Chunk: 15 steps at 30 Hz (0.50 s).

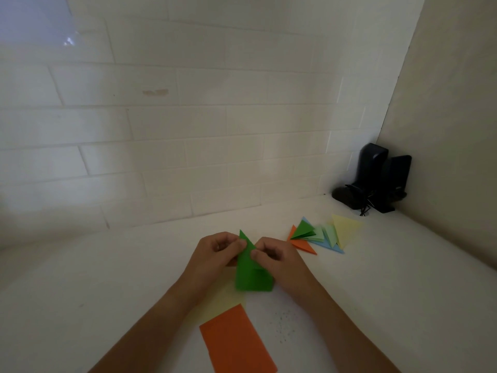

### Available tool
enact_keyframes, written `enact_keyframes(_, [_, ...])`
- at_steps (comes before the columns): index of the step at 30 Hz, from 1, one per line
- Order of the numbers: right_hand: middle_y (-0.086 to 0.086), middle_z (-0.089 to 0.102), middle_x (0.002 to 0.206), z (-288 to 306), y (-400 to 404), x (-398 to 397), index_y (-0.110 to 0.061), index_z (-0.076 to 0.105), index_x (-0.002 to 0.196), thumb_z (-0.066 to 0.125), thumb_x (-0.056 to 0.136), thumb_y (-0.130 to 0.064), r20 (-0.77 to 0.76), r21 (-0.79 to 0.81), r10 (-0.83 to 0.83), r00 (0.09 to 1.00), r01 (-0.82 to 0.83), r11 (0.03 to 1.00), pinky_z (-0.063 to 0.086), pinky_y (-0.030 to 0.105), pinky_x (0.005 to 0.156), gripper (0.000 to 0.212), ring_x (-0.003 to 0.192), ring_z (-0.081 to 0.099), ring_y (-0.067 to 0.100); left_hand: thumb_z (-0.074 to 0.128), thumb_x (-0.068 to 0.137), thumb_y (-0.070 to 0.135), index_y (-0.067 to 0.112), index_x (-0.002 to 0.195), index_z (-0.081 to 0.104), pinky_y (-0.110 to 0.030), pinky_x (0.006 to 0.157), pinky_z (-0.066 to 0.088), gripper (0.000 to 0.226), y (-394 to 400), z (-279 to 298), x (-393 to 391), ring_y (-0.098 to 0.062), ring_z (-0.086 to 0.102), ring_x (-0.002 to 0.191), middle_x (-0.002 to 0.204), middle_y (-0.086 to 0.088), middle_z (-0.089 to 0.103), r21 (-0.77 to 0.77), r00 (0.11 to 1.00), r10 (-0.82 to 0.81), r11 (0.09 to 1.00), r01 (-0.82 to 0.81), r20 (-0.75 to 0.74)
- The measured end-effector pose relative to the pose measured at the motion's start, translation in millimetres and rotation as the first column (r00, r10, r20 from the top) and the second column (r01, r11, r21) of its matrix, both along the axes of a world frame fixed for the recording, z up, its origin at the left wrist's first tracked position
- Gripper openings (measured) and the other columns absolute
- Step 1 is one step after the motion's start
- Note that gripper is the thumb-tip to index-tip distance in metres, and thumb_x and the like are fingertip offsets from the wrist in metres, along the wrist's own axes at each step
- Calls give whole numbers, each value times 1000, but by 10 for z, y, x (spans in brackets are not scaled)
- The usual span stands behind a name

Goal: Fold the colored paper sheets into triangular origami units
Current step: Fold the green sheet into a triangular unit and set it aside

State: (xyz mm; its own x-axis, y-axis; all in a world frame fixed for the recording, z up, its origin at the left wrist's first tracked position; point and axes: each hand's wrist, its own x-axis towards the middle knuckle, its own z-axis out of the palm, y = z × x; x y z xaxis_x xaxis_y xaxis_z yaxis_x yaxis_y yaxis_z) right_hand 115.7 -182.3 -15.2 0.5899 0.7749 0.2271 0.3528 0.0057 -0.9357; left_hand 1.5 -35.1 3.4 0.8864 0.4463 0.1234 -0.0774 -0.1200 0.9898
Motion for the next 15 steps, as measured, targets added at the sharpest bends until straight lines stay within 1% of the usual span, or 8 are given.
enact_keyframes(3, [0,61,76,-6,3,-1,-13,63,81,63,100,-20,6,-23,31,999,-31,999,45,33,72,20,76,57,13,70,96,18,5,91,79,-30,80,61,17,8,10,-7,-24,75,82,86,-14,77,-10,997,54,999,-53,57])
enact_keyframes(6, [-3,60,75,-7,-2,-3,-12,63,81,63,100,-18,8,-30,49,999,-49,998,44,29,70,20,74,57,10,72,95,17,5,90,79,-26,76,59,15,3,6,1,-21,75,79,84,-13,77,-28,994,85,996,-83,69])
enact_keyframes(9, [-4,60,73,-22,4,1,-15,63,79,63,100,-19,29,-47,42,999,-40,998,43,27,68,21,73,56,9,72,95,17,5,91,80,-25,76,60,15,7,7,9,-22,75,80,84,-13,78,-40,992,104,994,-101,73])
enact_keyframes(12, [0,64,77,-29,18,-1,-16,66,82,64,100,-23,38,-59,36,999,-33,998,46,27,70,20,75,60,10,71,95,16,5,91,79,-27,76,60,14,26,-4,15,-23,74,79,83,-14,76,-50,990,112,993,-108,88])
enact_keyframes(15, [-2,67,79,-23,20,-8,-22,66,82,65,100,-23,34,-57,45,998,-43,997,48,28,71,19,77,63,11,70,95,14,3,88,78,-29,76,59,15,46,-7,19,-22,72,78,81,-13,74,-70,989,112,992,-105,101])
